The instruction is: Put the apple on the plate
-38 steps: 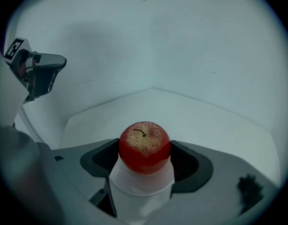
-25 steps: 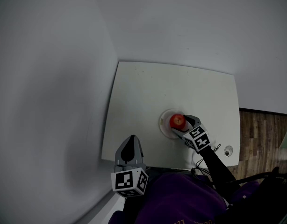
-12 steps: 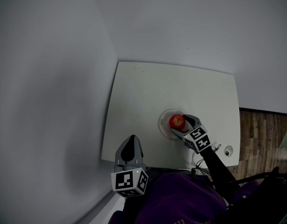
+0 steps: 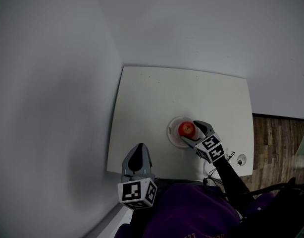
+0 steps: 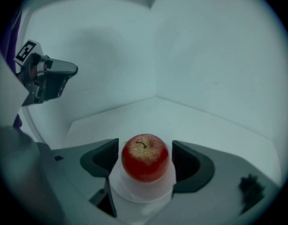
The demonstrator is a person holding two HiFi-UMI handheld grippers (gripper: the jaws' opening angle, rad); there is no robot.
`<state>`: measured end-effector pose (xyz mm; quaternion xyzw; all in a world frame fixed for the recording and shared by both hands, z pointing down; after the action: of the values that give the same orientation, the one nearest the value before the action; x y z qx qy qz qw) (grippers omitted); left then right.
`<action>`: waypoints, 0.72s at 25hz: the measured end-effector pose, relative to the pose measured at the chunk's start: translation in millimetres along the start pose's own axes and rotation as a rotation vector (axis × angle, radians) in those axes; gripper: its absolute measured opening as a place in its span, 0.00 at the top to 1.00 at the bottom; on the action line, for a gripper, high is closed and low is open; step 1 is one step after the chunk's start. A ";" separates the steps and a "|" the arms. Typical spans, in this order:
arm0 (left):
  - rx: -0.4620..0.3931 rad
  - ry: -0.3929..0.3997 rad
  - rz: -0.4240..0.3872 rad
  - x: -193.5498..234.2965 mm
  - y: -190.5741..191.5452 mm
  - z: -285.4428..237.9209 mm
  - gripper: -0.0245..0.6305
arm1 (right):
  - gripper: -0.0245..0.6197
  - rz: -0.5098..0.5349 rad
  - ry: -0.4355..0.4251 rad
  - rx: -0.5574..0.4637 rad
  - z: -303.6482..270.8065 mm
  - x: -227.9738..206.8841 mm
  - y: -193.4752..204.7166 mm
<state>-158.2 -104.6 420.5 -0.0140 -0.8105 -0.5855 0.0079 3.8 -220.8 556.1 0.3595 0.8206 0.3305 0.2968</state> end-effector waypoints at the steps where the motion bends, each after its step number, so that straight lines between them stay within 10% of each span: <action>1: -0.006 0.000 0.000 -0.2 0.6 -0.9 0.95 | 0.42 -0.001 0.000 -0.004 0.9 0.0 -1.2; 18: -0.025 0.076 -0.008 -21.1 -2.3 -16.0 0.95 | 0.42 -0.061 -0.025 -0.198 56.7 10.1 -31.4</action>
<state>-137.3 -120.9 422.8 0.0113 -0.8024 -0.5956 0.0362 26.8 -210.7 495.5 0.3072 0.7906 0.3964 0.3513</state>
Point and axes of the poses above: the fingertips, and each gripper's own axes: z backward along the fingers, x to its left, y out of its underside, the point moved 2 cm from there along z, backward along the fingers, and after that the axes turned 14 degrees about -z, right-handed, at the moved point
